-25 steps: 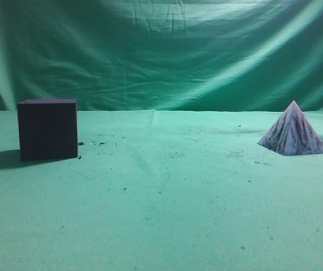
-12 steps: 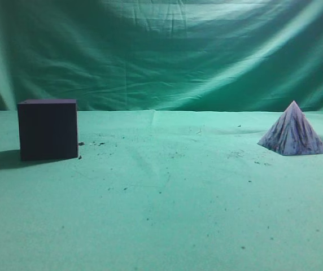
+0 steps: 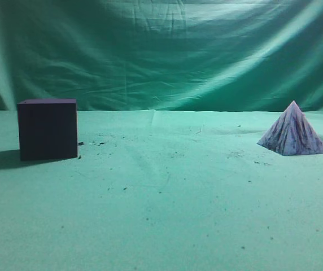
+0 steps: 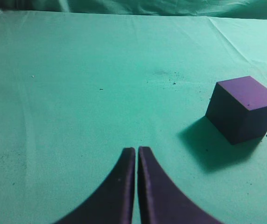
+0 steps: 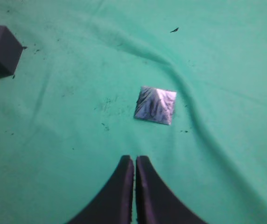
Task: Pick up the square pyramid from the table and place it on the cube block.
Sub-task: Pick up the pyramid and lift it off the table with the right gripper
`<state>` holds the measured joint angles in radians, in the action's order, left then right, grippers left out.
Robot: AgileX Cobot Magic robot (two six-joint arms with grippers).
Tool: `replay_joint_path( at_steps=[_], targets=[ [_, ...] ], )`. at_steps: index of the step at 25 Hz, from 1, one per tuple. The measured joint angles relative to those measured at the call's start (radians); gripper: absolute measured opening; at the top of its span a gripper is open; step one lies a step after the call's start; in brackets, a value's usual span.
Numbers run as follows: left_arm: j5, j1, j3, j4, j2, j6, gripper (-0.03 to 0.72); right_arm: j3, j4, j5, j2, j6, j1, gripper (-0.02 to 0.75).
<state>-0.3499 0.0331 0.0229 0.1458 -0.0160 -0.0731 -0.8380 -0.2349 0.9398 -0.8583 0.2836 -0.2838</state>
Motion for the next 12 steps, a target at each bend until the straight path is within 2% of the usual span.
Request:
replay_joint_path(
  at_steps=[6,10,12],
  targets=[
    [0.0,0.0,0.0,0.0,0.0,0.0,0.0,-0.075,0.095,0.009,-0.299,-0.103,-0.153,0.0],
    [0.0,0.0,0.0,0.0,0.0,0.0,0.0,-0.131,0.153,-0.013,-0.482,-0.105,-0.186,0.0],
    [0.0,0.0,0.0,0.0,0.0,0.0,0.0,-0.156,0.175,-0.027,-0.565,-0.108,-0.186,0.099]
  ],
)
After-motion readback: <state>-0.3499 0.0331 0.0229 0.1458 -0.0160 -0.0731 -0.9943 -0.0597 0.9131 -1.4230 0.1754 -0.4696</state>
